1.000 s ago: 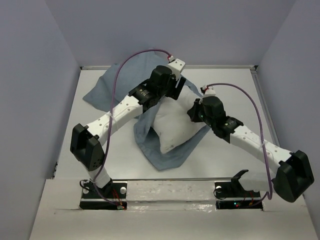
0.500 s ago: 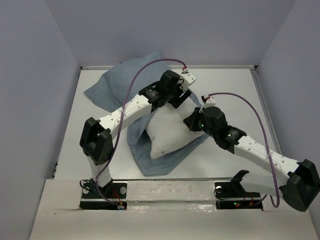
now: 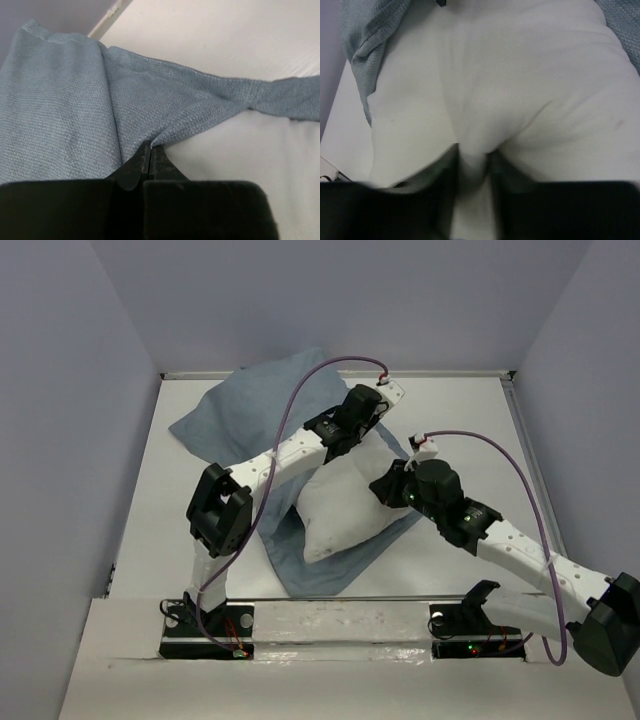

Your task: Put the pillow into the pillowcase

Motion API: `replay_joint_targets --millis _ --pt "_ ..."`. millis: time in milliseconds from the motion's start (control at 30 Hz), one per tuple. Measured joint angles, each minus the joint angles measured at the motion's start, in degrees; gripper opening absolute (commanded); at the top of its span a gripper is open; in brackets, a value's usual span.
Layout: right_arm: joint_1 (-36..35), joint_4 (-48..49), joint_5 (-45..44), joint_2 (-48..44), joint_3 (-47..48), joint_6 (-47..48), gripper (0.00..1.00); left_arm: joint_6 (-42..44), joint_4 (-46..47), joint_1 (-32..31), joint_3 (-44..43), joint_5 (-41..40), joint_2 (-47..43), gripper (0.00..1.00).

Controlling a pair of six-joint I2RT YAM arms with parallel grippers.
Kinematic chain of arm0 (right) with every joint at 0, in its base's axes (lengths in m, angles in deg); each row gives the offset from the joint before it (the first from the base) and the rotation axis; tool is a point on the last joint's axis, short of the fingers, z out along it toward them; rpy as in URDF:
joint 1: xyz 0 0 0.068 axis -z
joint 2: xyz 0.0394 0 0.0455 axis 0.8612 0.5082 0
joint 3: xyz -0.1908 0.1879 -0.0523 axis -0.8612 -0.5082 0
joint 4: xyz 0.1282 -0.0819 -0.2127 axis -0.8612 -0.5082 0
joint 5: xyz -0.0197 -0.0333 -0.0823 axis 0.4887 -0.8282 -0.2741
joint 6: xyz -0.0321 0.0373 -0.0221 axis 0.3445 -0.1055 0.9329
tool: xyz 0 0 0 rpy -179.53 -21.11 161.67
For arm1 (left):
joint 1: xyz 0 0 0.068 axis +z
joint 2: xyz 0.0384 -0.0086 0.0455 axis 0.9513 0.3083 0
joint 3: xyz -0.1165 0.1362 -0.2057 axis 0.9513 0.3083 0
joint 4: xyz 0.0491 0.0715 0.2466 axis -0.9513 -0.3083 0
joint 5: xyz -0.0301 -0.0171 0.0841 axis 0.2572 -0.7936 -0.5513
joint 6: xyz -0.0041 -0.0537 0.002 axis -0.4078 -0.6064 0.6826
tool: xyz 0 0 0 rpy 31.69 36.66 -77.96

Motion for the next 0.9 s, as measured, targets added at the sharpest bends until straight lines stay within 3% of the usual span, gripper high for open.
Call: replay_joint_targets --millis 33,100,400,667,733,767,800,833,900 --pt "0.0 -0.11 -0.04 -0.02 -0.04 0.02 0.75 -0.28 0.9 0.0 0.0 -0.22 -0.02 0.0" --pt "0.0 -1.01 -0.07 0.17 0.2 1.46 0.87 -1.22 2.99 0.13 0.15 0.2 -0.22 0.0" --pt "2.08 -5.92 3.15 4.0 8.31 10.97 0.99 -9.68 5.31 0.13 2.82 9.62 -6.82 0.0" --pt "9.18 -3.65 6.32 15.52 11.8 14.84 0.96 -17.77 6.05 0.98 5.44 18.45 -11.08 0.0" --pt "9.25 -3.08 7.21 16.96 11.1 14.86 0.65 -19.5 6.84 1.22 6.82 20.33 -11.65 0.0" --pt "9.25 -2.4 7.91 16.59 10.67 14.64 0.34 -20.55 7.37 1.36 7.39 21.57 -11.78 0.0" --pt "9.25 -1.9 8.52 16.04 10.56 14.84 0.11 -21.46 7.8 1.55 7.89 22.51 -12.0 0.0" --pt "9.38 -0.68 9.73 15.72 10.56 14.82 0.0 -22.8 8.72 1.7 8.41 23.91 -12.15 0.0" --pt "9.46 3.02 13.75 16.0 10.54 13.38 0.0 -26.12 10.91 2.36 8.87 27.21 -12.28 0.0"
